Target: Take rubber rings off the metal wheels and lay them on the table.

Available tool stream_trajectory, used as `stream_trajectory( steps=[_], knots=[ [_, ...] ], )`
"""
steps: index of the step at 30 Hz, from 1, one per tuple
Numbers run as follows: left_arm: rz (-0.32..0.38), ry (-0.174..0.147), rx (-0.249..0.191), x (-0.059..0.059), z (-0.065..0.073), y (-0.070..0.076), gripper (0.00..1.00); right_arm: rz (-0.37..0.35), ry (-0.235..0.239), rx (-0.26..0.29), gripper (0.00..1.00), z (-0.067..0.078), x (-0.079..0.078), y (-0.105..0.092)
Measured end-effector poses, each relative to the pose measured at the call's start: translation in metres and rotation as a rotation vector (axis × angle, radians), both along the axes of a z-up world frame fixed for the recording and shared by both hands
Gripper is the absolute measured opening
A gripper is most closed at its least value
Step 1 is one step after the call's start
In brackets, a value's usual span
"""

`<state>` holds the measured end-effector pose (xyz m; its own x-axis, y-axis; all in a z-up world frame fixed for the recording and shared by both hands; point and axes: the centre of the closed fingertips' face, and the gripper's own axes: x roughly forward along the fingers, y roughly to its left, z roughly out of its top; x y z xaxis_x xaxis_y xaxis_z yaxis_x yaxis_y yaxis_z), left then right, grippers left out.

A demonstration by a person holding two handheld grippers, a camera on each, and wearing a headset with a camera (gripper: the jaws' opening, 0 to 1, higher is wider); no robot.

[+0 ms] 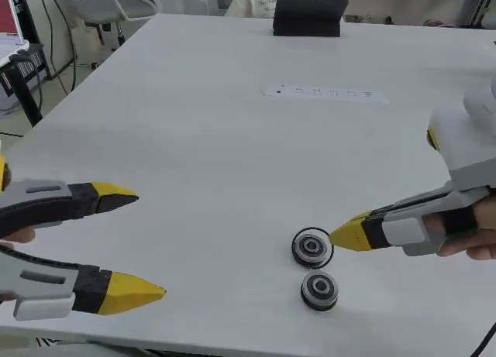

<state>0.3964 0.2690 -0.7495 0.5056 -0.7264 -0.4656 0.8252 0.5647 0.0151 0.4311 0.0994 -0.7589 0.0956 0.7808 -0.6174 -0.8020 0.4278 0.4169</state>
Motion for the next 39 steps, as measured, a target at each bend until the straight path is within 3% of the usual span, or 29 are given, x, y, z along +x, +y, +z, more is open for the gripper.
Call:
stream_trajectory(
  steps=[3,8,12,22,28,39],
  knots=[
    [0.029,0.012,0.003,-0.003,-0.006,0.006,0.7,0.013,-0.012,0.005,0.0,0.004,0.0,0.004],
    [0.092,0.031,-0.028,-0.002,-0.011,0.011,0.76,0.033,-0.026,0.009,0.0,0.007,0.0,0.013],
    [0.094,0.039,-0.063,-0.005,-0.01,0.006,0.82,0.053,-0.031,0.009,0.0,0.007,-0.002,0.022],
    [0.087,0.033,-0.072,-0.004,-0.008,-0.001,0.9,0.081,-0.029,0.021,0.0,0.003,0.001,0.045],
    [0.086,0.026,-0.072,-0.003,-0.006,-0.002,0.91,0.113,-0.01,0.005,0.0,-0.007,-0.001,0.06],
    [0.092,0.017,-0.09,-0.004,-0.004,-0.006,0.91,0.166,0.001,-0.069,0.0,-0.039,-0.004,0.076]
  ],
)
